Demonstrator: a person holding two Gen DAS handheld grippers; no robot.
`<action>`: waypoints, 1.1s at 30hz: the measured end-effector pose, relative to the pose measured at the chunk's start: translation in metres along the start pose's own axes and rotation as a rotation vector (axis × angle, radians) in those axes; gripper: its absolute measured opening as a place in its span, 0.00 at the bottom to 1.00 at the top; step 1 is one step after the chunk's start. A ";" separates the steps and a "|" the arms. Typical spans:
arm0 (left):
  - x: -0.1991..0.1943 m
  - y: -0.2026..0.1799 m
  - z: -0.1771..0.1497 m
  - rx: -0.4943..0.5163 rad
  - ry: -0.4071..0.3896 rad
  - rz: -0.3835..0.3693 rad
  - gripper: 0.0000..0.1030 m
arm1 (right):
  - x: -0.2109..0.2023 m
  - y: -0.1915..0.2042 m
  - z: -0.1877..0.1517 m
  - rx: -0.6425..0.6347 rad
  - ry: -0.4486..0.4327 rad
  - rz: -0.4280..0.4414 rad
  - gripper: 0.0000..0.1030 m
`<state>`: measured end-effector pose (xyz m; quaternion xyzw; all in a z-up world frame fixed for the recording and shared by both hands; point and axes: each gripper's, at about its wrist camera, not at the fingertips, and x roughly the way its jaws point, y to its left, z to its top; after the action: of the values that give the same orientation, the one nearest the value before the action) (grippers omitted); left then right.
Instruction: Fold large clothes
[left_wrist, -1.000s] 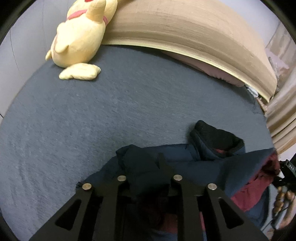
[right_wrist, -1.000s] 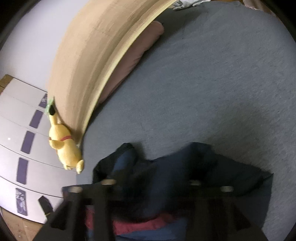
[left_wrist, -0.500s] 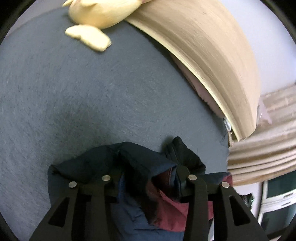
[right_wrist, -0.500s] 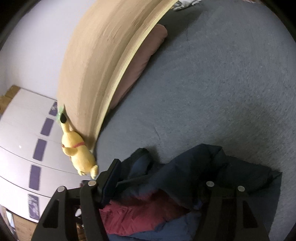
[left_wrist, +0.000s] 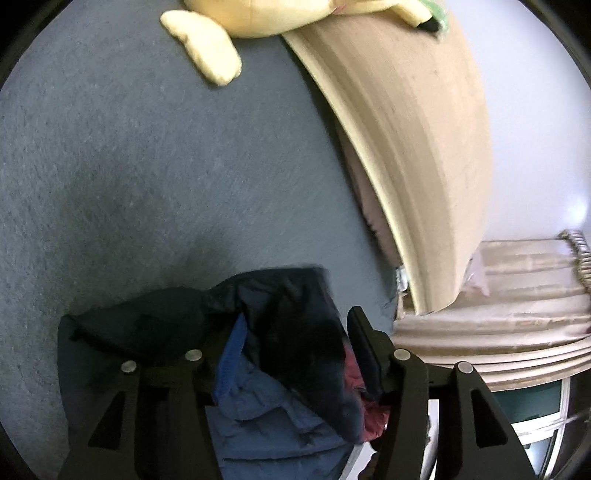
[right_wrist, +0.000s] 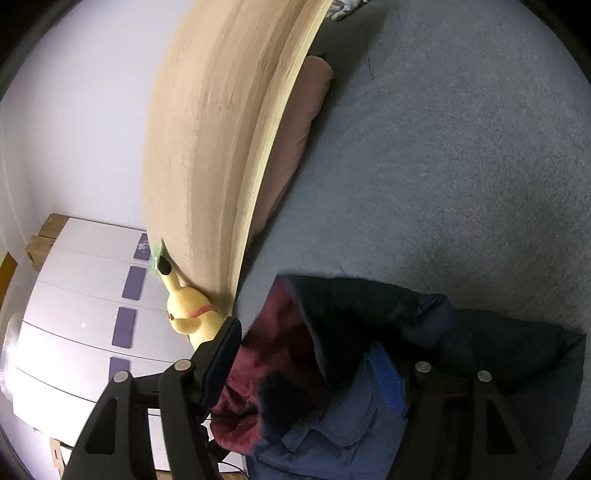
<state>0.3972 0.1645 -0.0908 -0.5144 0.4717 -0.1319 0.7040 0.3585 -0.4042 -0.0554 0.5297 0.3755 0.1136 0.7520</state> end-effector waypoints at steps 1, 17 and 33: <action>-0.003 -0.001 0.001 -0.003 -0.014 -0.014 0.58 | -0.001 0.001 0.000 -0.003 -0.006 0.008 0.70; -0.010 -0.043 -0.027 0.471 -0.100 0.289 0.62 | -0.017 0.046 -0.006 -0.364 -0.062 -0.228 0.70; 0.051 -0.049 -0.031 0.616 -0.061 0.473 0.46 | 0.044 0.005 0.011 -0.497 0.082 -0.462 0.21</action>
<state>0.4131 0.0903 -0.0771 -0.1597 0.4944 -0.0863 0.8500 0.3973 -0.3855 -0.0690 0.2263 0.4762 0.0494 0.8483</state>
